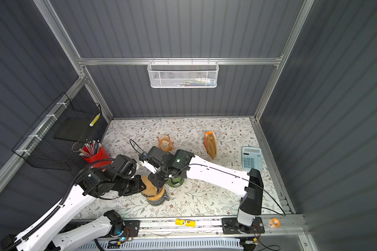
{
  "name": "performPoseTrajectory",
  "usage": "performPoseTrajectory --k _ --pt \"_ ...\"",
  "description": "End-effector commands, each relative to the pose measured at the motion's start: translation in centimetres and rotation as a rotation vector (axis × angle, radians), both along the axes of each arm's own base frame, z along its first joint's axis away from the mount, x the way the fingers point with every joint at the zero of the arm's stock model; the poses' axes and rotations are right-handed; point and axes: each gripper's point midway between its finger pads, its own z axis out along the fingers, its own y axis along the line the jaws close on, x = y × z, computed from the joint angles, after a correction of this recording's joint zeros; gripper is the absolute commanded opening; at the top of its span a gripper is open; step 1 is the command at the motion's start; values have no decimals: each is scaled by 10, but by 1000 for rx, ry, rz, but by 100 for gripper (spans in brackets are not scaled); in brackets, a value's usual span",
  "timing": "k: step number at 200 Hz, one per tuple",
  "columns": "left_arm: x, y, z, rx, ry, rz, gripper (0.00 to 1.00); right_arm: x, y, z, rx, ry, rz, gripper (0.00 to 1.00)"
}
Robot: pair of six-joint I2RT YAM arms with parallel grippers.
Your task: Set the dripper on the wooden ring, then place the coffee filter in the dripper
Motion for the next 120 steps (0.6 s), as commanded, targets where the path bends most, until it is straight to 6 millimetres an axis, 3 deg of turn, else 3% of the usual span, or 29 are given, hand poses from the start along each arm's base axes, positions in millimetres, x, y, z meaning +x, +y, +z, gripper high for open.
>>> performPoseTrajectory --k 1,26,73,120 --pt "1 0 8 -14 -24 11 21 -3 2 6 14 5 7 32" --pt "2 0 8 -15 -26 13 21 -2 5 -5 -5 13 4 32" --pt "1 0 6 -18 -23 15 21 2 4 -25 -54 9 -4 21" --pt "0 1 3 -14 -17 15 21 6 3 -34 -73 7 -21 16"
